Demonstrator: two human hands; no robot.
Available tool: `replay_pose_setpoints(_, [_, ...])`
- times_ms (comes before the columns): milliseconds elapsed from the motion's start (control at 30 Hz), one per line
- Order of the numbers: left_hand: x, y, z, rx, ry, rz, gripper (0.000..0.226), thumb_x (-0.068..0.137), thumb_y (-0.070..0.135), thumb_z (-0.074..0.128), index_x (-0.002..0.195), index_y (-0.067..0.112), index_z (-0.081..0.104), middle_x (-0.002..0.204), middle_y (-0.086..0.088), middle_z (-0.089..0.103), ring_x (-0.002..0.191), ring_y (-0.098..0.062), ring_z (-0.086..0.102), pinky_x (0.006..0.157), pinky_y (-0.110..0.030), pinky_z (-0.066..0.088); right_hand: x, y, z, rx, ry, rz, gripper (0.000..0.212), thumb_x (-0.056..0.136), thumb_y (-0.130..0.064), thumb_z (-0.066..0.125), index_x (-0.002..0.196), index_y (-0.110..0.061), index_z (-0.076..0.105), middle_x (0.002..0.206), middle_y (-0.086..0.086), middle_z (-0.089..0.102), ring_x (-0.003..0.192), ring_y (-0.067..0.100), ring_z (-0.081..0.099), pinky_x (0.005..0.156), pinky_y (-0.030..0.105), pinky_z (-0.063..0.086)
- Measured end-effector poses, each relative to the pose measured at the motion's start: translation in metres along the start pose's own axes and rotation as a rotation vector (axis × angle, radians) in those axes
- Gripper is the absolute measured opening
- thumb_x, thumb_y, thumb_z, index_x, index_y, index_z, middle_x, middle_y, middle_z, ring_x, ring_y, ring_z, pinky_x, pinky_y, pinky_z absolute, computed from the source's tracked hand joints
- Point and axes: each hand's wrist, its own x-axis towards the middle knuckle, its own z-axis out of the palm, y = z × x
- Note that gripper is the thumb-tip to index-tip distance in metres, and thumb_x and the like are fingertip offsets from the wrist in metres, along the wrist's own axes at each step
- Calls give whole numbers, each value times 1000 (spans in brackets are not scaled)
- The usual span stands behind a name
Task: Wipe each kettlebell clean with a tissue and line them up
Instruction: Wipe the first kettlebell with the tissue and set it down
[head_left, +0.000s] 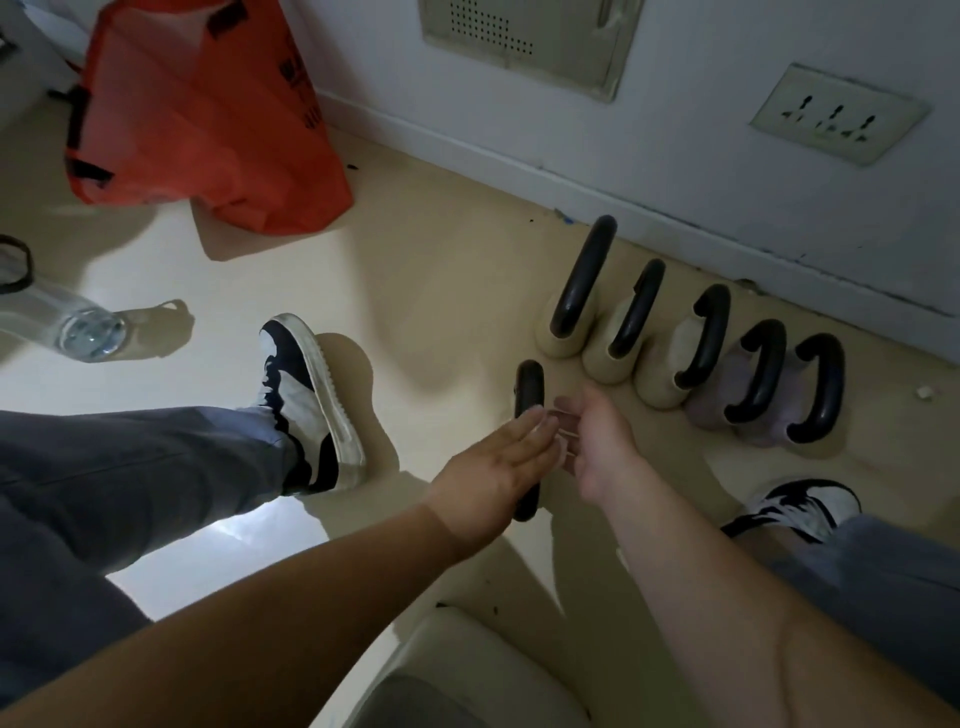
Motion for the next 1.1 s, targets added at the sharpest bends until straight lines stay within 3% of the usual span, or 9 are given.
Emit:
replay_pose_setpoints(167, [-31,2,5,187,-49,274,56,92,-1,49,146,12,50,157,-6,40,150,-25,29,119,-39,33,-17,13,-2,-19,-4,6,50,107,-49,36,123,-11,64,114,11,71,101,28,68,79,40,52])
replay_pose_setpoints(400, [-59,-3,9,451,-228,515,48,88,8,63,135,14,61,149,-3,51,150,-24,27,122,-43,21,-30,30,-4,-109,22,-1,60,106,-51,32,140,-9,57,123,14,68,118,36,62,110,52,46])
replay_pose_setpoints(567, [-73,-15,12,562,-386,461,41,77,14,81,117,16,73,131,-6,66,133,-22,54,109,-39,47,-43,23,-8,-175,8,30,63,109,-49,29,153,-7,45,148,17,55,136,36,52,116,50,40])
replay_pose_setpoints(633, [-70,-17,7,346,-280,204,31,85,7,60,110,18,75,120,-4,70,119,-22,64,97,-38,55,-42,22,-8,-169,11,24,63,109,-50,30,153,-7,45,147,17,56,135,35,53,115,50,41])
replay_pose_setpoints(733, [-46,-10,-12,-312,-131,-670,55,87,-9,45,128,22,65,127,4,64,115,-17,63,98,-26,50,-37,24,-5,-156,20,19,60,109,-49,33,150,-8,48,143,15,59,131,34,55,114,51,42])
replay_pose_setpoints(800, [-23,-5,-23,-778,55,-1104,33,95,3,51,118,20,66,122,2,68,101,-13,69,89,-27,57,-33,27,-4,-152,12,14,57,108,-49,35,147,-10,52,137,14,61,129,34,56,115,52,41])
replay_pose_setpoints(833, [-14,-5,-27,-931,102,-1191,17,98,14,56,111,17,67,115,-2,70,94,-15,71,84,-33,60,-30,27,-3,-144,5,13,56,108,-49,36,145,-10,53,134,14,63,127,33,58,115,53,41])
replay_pose_setpoints(900, [0,-9,-28,-1065,44,-1206,21,98,28,59,107,13,70,106,-8,71,92,-23,70,83,-42,61,-25,24,-4,-125,-5,22,54,108,-49,38,140,-9,56,128,13,66,124,33,60,115,54,42])
replay_pose_setpoints(1100, [29,0,-19,-1505,-25,-1191,35,95,18,50,119,2,69,110,-21,70,102,-37,66,97,-44,49,-8,17,-4,-30,-63,52,51,108,-48,39,128,-8,62,117,16,74,111,34,69,107,52,50])
